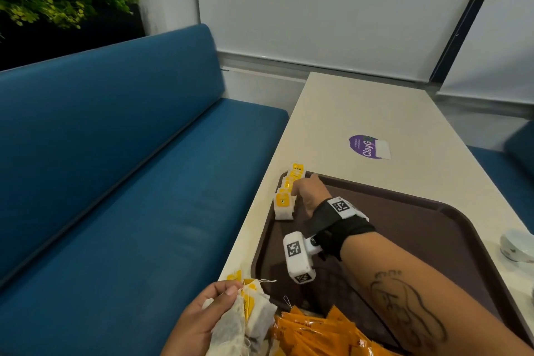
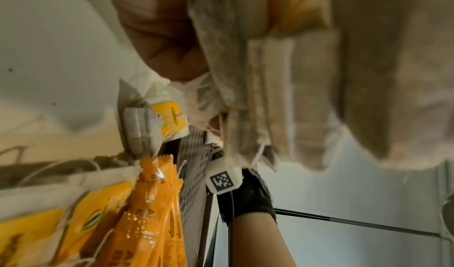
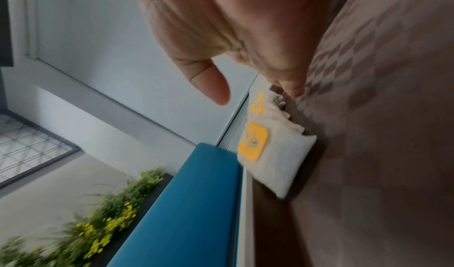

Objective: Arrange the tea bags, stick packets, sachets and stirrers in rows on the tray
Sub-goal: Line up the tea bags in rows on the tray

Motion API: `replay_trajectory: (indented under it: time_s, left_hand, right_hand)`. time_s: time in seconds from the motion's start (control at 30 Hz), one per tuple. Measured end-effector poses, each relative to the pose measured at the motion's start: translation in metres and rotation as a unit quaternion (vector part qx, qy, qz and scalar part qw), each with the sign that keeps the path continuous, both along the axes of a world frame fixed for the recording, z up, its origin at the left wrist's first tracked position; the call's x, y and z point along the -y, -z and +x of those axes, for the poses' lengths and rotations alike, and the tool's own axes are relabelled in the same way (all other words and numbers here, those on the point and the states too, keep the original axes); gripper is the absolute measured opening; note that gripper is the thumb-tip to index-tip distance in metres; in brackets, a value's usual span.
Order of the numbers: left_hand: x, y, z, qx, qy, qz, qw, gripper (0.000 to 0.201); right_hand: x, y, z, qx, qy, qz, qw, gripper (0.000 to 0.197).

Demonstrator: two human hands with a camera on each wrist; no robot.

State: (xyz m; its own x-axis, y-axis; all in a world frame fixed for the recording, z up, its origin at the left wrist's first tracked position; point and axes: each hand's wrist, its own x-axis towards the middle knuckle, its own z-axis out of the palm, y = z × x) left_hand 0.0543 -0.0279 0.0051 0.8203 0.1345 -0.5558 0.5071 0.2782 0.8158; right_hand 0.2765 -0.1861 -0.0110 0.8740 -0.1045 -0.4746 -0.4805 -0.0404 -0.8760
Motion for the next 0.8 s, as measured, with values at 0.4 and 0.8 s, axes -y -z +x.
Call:
replay_trajectory:
  time_s: [0.4,0.8]
  left_hand:
    - [-0.005,0.002,-0.003,0.022,-0.02,0.001,1.0,0.018]
    - [0.003,0.006,-0.003,0.034,-0.011,-0.028,0.999,0.016]
  right_hand:
    - [0.012,-0.015,-0.007,0.096,-0.081,-0.231,0.965,0.073]
    - [0.002,-0.024,-0.052,0.099,-0.463,-0.497,0.728,0.045]
